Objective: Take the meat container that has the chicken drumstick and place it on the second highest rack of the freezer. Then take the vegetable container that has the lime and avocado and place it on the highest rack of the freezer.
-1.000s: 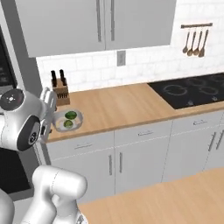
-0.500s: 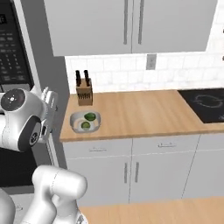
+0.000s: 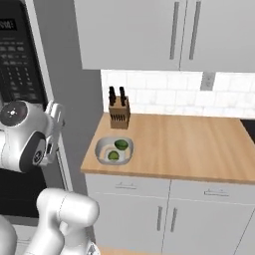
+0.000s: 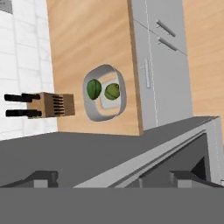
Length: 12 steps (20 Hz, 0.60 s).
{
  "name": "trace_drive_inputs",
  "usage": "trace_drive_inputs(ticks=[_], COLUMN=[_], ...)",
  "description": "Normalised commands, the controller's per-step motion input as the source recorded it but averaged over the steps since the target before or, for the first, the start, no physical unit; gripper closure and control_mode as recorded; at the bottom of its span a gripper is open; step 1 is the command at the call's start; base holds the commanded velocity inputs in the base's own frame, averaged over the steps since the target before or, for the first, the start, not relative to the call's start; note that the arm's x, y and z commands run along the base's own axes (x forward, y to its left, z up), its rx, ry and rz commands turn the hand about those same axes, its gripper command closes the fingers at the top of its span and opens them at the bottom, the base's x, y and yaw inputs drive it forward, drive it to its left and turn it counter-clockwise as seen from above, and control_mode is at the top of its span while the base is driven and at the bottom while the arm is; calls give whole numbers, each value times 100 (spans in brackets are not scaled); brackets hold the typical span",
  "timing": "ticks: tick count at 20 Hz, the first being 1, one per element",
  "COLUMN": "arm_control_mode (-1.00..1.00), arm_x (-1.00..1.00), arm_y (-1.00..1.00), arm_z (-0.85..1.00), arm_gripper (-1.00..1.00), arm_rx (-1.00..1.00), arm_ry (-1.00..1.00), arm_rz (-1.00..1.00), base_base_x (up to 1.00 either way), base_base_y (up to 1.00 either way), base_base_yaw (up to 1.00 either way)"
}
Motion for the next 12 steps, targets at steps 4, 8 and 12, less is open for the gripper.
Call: trace_drive_inputs(ticks=[4, 8, 12], arm_control_mode=[100, 100, 100], arm_x=[0, 0, 0], arm_y=[0, 0, 0], arm_z=[0, 0, 0], arm_gripper=[-100, -100, -100], arm_rx=[0, 0, 0], arm_ry=[0, 0, 0], arm_rz=[0, 0, 0], base_base_x=[57, 51, 59], base_base_y=[-54, -57, -44], base_base_yaw=[23, 21, 23])
